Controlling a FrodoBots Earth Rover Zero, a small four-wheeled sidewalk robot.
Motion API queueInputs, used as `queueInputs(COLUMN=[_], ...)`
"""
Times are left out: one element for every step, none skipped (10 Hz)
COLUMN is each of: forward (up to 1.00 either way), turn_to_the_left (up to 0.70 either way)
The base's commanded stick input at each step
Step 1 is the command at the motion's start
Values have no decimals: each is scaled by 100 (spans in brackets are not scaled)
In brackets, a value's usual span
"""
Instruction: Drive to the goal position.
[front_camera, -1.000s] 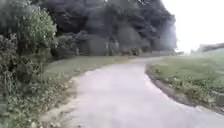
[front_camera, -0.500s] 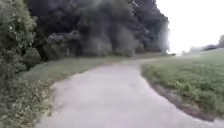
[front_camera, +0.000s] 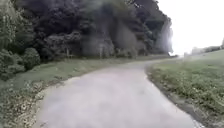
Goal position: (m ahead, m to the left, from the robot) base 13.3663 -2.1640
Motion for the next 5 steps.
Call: queueInputs(forward=[100,100,100,100,100], turn_to_the_left=[0,2,2,2,2])
